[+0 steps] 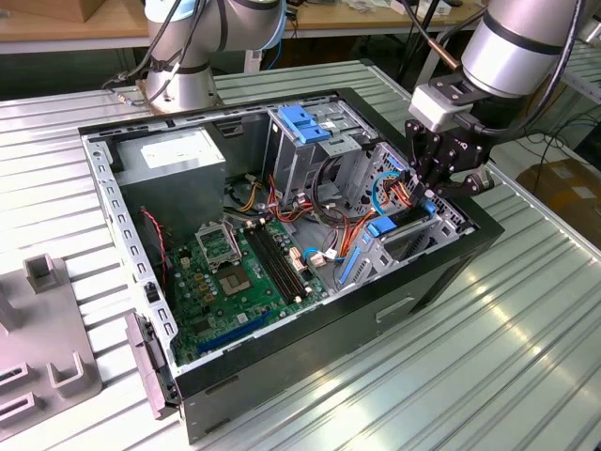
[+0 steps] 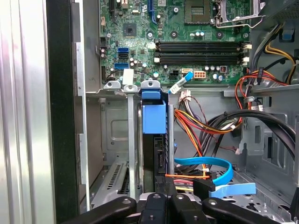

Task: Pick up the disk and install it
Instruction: 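Insert the second disk wire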

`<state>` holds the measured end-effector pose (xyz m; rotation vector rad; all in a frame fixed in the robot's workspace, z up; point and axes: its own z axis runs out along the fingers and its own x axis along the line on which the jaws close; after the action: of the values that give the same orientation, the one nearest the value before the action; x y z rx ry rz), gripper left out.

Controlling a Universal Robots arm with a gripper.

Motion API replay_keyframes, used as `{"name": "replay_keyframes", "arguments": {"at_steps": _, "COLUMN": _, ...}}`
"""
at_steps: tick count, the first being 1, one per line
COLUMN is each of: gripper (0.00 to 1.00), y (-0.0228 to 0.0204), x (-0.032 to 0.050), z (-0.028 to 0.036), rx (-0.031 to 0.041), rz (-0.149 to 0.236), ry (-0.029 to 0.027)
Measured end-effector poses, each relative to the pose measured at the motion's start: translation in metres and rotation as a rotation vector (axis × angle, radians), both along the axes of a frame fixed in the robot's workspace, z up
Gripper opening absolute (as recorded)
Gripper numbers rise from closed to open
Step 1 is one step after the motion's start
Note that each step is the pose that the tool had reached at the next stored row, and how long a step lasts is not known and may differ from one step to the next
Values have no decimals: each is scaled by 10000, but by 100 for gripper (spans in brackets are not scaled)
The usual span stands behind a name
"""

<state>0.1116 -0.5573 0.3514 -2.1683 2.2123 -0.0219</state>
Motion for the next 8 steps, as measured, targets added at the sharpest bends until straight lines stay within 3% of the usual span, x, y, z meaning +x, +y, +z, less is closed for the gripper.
{"name": "replay_keyframes", "arguments": {"at_steps": 6, "gripper": 10, "y": 0, "x": -3, "z": 1, "rx": -4, "rz": 0, "ry": -44}}
{"name": "replay_keyframes", "arguments": {"at_steps": 8, "gripper": 10, "y": 0, "x": -3, "z": 48, "rx": 3, "rz": 0, "ry": -71}}
